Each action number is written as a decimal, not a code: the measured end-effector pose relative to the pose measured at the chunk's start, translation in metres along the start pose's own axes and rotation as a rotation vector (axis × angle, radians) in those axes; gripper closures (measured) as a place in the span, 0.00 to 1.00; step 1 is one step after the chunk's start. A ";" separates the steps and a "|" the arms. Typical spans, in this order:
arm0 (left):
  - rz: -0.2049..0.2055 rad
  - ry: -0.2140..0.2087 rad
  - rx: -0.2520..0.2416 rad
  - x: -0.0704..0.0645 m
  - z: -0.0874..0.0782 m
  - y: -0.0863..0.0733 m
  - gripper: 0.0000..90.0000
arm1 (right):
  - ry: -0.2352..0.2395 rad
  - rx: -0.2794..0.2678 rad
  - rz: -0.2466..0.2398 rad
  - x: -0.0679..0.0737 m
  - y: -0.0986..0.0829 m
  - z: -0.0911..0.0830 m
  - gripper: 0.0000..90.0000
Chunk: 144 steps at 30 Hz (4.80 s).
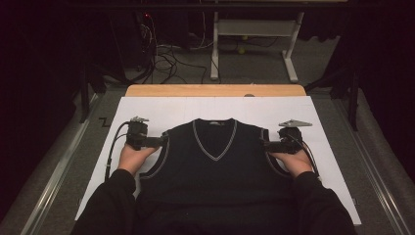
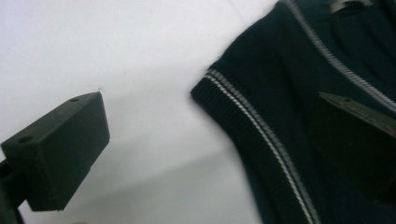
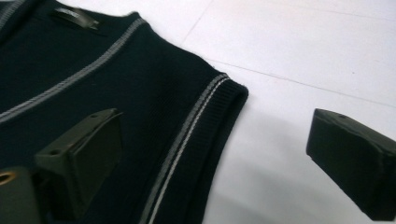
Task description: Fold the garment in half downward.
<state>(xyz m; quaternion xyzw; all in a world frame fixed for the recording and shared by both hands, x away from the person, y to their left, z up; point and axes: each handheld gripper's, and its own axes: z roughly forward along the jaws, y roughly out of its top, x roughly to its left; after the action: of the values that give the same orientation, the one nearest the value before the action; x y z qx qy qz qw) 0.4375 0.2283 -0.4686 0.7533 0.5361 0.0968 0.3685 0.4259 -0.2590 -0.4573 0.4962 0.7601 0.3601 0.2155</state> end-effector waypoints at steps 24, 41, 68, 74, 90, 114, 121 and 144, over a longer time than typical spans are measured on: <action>-0.002 0.113 0.098 -0.039 0.030 0.018 0.71 | -0.046 0.119 0.021 0.015 0.021 0.037 0.85; -0.018 0.072 -0.152 -0.034 -0.018 0.052 0.80 | -0.067 -0.122 -0.007 0.006 0.053 -0.007 0.88; 0.060 0.016 -0.277 -0.041 -0.054 0.051 0.79 | -0.045 -0.256 -0.052 0.013 0.075 -0.048 0.88; 0.106 -0.015 -0.241 -0.040 -0.052 0.010 0.79 | 0.006 -0.265 -0.061 0.018 0.038 -0.053 0.88; 0.158 -0.108 -0.246 -0.061 -0.073 -0.070 0.79 | 0.064 -0.287 -0.089 0.037 -0.042 -0.085 0.88; 0.178 -0.197 -0.245 -0.087 -0.127 -0.126 0.79 | 0.120 -0.314 -0.119 0.058 -0.099 -0.139 0.88; 0.188 -0.210 -0.210 -0.095 -0.137 -0.146 0.79 | 0.125 -0.290 -0.126 0.066 -0.114 -0.153 0.88; 0.155 -0.156 0.014 -0.085 -0.111 -0.162 0.69 | 0.120 -0.071 -0.116 0.071 -0.134 -0.145 0.84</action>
<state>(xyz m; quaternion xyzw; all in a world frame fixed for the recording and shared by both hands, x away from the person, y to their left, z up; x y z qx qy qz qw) 0.2239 0.2283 -0.4756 0.8004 0.4464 0.0621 0.3953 0.2169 -0.2758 -0.4635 0.4210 0.7857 0.4030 0.2073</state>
